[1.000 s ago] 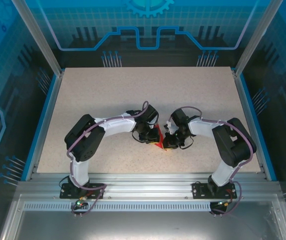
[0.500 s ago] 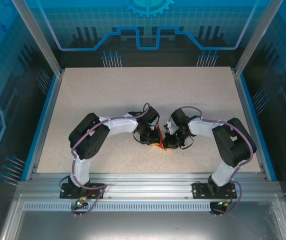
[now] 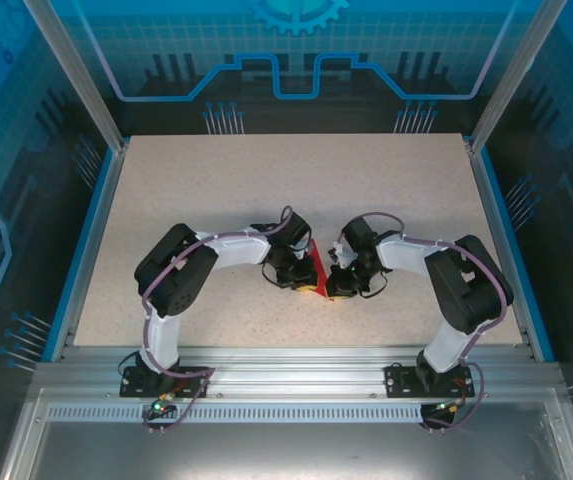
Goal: Fold a paper plane with a square sheet of paper (fold left side to right side)
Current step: Third fold the triangle at the center of the table.
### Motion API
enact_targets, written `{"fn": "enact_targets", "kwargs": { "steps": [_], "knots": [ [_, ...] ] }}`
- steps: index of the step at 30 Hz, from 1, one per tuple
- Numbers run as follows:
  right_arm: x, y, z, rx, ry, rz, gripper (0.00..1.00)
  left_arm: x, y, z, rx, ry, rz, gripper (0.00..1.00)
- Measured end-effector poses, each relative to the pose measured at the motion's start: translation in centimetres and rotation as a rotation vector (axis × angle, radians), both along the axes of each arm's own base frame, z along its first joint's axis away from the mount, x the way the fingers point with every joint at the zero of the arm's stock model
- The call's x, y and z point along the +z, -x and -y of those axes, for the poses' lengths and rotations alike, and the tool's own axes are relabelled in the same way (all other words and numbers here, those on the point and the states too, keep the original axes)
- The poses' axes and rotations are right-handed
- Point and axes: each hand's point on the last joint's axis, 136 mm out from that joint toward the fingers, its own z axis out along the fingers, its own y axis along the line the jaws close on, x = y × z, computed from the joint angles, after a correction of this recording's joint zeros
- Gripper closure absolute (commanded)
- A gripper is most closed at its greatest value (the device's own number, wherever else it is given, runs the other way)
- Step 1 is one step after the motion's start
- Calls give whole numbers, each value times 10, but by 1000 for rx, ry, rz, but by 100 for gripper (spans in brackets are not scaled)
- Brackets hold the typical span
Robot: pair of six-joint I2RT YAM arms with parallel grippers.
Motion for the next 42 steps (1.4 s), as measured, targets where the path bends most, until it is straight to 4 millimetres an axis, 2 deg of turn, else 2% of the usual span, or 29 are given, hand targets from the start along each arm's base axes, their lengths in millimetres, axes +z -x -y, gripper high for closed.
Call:
{"fn": "enact_targets", "kwargs": {
  "steps": [9, 16, 21, 25, 28, 34, 38, 42],
  "knots": [
    [0, 0, 0, 3, -1, 2, 93, -1, -15, -39, 53, 9, 11, 85],
    [0, -1, 1, 5, 9, 4, 93, 2, -28, -69, 96, -49, 33, 83],
    [1, -1, 2, 4, 15, 4, 93, 17, -24, -85, 110, -110, 70, 82],
    [1, -1, 2, 4, 19, 3, 93, 39, -18, -75, 80, -97, 116, 82],
    [1, -1, 3, 3, 21, 2, 93, 43, -11, -56, 32, -80, 127, 82],
    [1, -1, 2, 4, 20, 2, 93, 21, -7, -22, -41, -76, 95, 82],
    [1, -1, 2, 4, 20, 3, 93, 7, -9, -17, -36, -84, 70, 82],
    [1, -1, 2, 4, 20, 4, 93, 4, -12, -15, -30, -88, 62, 82]
  ]
}}
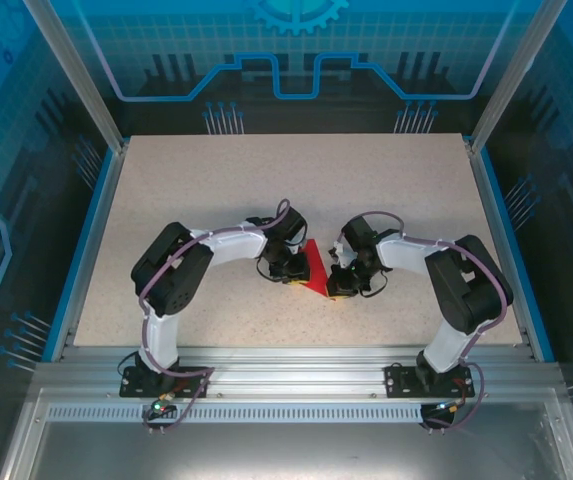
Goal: Fold a paper plane with a square sheet of paper (fold left side to right side)
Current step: Third fold the triangle at the center of the table.
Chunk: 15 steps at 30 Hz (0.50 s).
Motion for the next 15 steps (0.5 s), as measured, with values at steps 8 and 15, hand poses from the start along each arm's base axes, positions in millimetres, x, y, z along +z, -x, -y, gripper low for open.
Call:
{"fn": "enact_targets", "kwargs": {
  "steps": [8, 15],
  "knots": [
    [11, -2, 6, -16, 33, 39, 93, -3, -2, 2, 0, -2, -3, 82],
    [25, -9, -16, 7, 11, 66, 93, -3, -2, 1, 1, -6, -3, 83]
  ]
}}
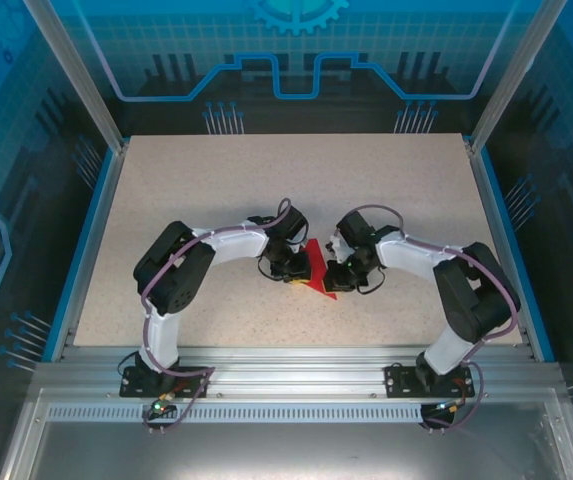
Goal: Fold a paper plane with a square sheet of paper (fold left side to right side)
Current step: Third fold the triangle at the center of the table.
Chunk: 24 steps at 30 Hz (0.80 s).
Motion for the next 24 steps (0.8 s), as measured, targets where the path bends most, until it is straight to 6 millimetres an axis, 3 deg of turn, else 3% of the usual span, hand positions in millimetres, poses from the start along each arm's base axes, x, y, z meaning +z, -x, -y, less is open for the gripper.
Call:
{"fn": "enact_targets", "kwargs": {
  "steps": [5, 9, 17, 24],
  "knots": [
    [-10, -10, -12, 8, 11, -10, 93, -1, 0, -1, 1, -7, -2, 84],
    [-22, -8, -8, 2, 41, -37, 93, -1, -1, -2, 3, -16, -4, 84],
    [-23, -7, -5, -7, 23, -28, 93, -2, -2, -3, 6, -30, -14, 85],
    [-24, 4, 10, -40, 5, -44, 93, -2, -2, -4, 10, -23, -23, 86]
  ]
}}
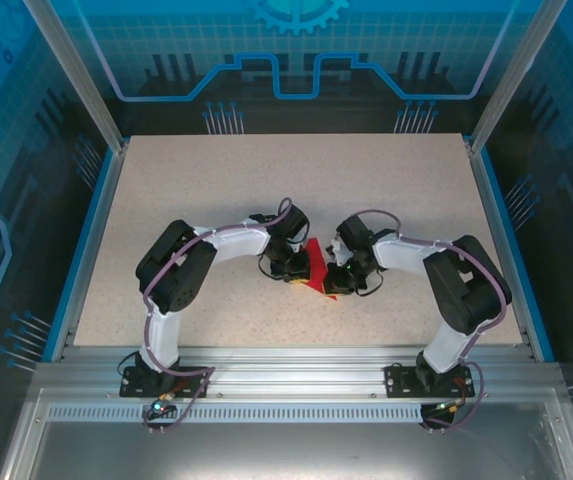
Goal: Fold a paper plane with a square sheet of paper (fold left side to right side)
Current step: Third fold the triangle at the center of the table.
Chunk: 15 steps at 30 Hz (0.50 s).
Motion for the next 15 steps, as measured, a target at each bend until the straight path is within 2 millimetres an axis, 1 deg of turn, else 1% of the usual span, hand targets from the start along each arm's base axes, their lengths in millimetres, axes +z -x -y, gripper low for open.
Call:
{"fn": "enact_targets", "kwargs": {
  "steps": [12, 15],
  "knots": [
    [-1, 15, 19, -27, -9, -12, 93, 0, 0, 0, 2, 6, -6, 86],
    [-1, 16, 20, -31, -16, -14, 93, 0, 0, 0, 1, 9, -7, 83]
  ]
}}
